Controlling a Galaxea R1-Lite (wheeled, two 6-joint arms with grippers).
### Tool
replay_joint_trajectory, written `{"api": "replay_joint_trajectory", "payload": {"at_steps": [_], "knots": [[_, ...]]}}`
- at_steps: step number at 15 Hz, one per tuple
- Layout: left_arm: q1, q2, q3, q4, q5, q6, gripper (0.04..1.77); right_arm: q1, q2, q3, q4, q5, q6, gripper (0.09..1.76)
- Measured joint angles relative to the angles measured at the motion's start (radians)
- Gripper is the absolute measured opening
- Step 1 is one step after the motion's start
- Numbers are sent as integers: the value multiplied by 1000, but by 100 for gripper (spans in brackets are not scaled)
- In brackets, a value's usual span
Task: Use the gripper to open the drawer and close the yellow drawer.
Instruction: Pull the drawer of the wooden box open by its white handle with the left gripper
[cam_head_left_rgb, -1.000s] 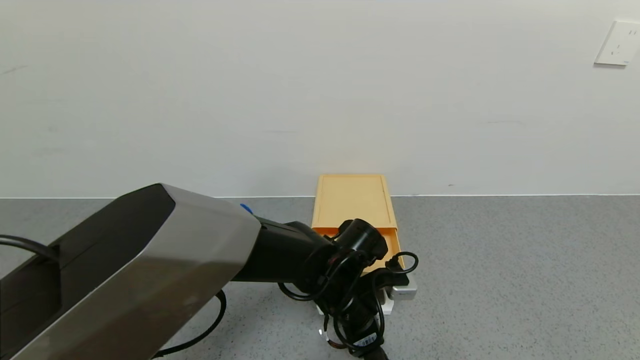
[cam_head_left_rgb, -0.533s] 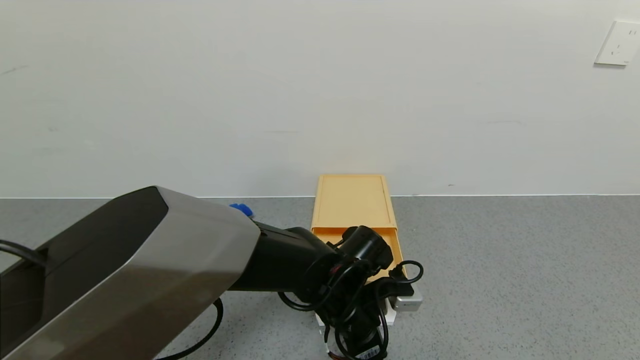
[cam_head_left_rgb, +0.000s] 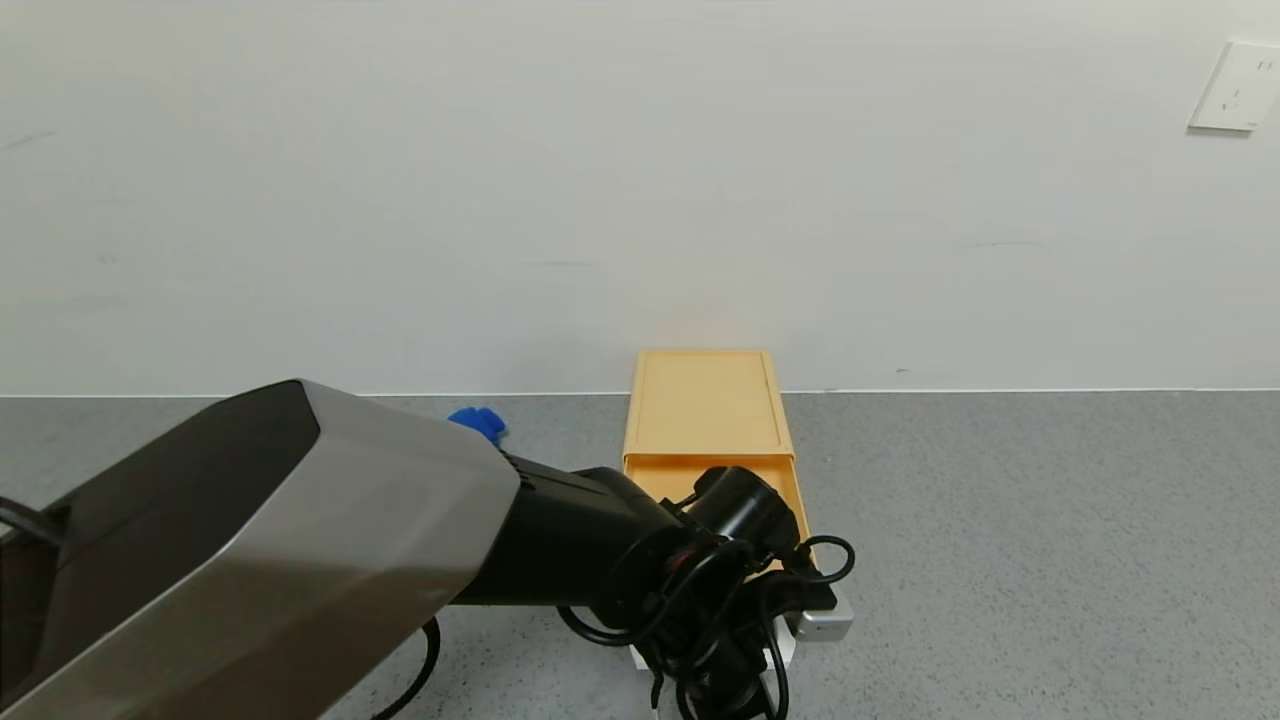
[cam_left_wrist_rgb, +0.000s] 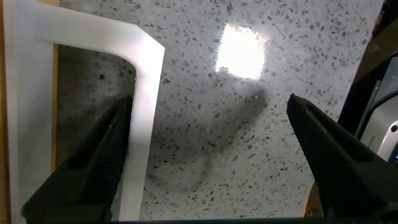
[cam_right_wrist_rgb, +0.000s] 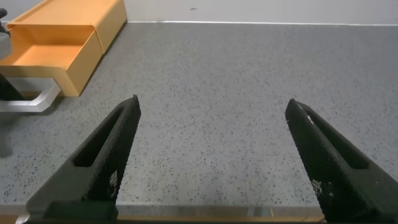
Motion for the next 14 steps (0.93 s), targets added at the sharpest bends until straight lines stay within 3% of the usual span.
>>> {"api": "replay_joint_trajectory", "payload": {"at_steps": [8,14], "knots": [[-22,-32,44,-1,9,-16,176,-1,0,0,0,0,0,171],[-24,-59,17,-1,19,-77,175,0,0,0,0,0,0,171]]}}
